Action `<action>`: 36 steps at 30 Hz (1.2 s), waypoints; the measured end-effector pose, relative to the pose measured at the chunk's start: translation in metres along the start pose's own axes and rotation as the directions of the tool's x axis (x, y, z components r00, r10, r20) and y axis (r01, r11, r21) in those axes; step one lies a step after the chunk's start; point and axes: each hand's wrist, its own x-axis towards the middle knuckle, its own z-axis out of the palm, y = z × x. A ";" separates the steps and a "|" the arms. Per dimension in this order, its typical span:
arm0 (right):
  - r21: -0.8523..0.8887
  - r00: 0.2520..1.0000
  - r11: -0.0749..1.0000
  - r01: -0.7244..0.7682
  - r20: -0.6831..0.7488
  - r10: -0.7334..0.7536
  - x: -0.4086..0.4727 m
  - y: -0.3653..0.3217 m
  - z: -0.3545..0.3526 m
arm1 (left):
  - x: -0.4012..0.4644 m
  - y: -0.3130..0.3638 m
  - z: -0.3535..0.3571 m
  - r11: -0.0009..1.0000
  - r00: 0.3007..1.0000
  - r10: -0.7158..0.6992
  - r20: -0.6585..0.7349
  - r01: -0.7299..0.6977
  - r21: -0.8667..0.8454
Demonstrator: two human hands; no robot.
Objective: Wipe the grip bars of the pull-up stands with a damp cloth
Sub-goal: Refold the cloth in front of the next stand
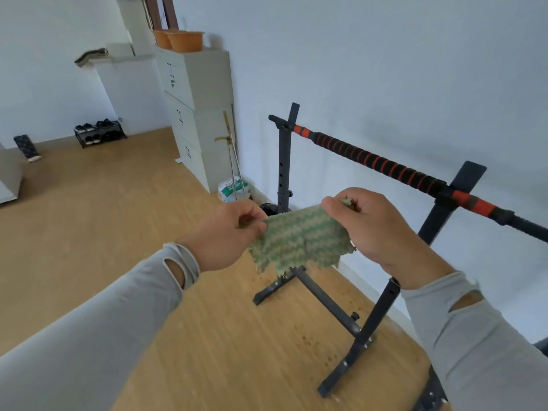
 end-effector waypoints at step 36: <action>0.100 0.923 0.987 -0.123 -0.353 0.151 0.030 0.018 -0.110 | 0.152 0.068 0.042 0.890 0.992 0.124 -0.003 -0.113 -0.442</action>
